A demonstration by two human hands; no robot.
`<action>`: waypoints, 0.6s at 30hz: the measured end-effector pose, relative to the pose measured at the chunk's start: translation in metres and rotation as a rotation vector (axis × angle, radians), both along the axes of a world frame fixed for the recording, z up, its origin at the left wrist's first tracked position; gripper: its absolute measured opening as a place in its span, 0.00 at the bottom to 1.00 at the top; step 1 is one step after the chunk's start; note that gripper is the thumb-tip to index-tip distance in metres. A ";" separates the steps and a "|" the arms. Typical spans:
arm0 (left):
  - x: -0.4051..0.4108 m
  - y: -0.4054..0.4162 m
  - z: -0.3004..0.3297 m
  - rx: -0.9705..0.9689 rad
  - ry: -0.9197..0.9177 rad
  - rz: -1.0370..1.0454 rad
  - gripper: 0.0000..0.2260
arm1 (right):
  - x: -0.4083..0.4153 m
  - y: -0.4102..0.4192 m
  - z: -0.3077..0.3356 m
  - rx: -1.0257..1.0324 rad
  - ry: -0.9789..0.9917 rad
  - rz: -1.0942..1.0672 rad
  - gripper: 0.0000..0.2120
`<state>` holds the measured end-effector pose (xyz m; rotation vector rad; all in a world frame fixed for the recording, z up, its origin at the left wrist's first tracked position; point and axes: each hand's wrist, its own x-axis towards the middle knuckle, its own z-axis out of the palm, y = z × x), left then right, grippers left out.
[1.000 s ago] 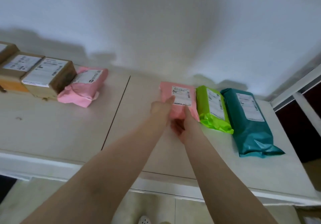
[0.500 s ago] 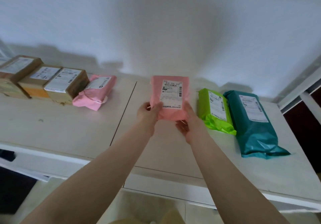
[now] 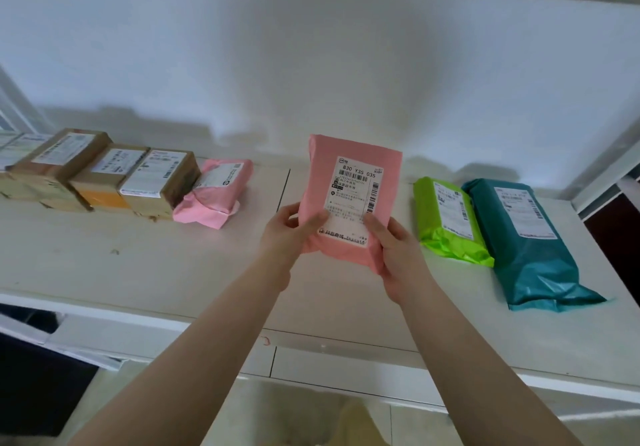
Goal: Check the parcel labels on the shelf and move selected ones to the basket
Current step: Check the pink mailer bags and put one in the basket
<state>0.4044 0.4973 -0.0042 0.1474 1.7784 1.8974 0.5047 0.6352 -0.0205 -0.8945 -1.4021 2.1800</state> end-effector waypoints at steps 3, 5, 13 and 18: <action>-0.007 -0.006 0.005 -0.020 -0.009 -0.052 0.19 | 0.005 -0.006 0.006 0.019 0.053 0.019 0.14; -0.011 -0.010 0.007 -0.037 -0.018 -0.092 0.17 | 0.007 -0.009 0.009 0.038 0.066 0.018 0.15; -0.014 -0.015 0.007 0.071 -0.112 -0.194 0.25 | 0.016 -0.017 0.025 0.079 0.131 -0.004 0.13; -0.013 -0.015 0.010 0.109 -0.120 -0.237 0.25 | 0.025 -0.017 0.032 0.095 0.166 0.007 0.13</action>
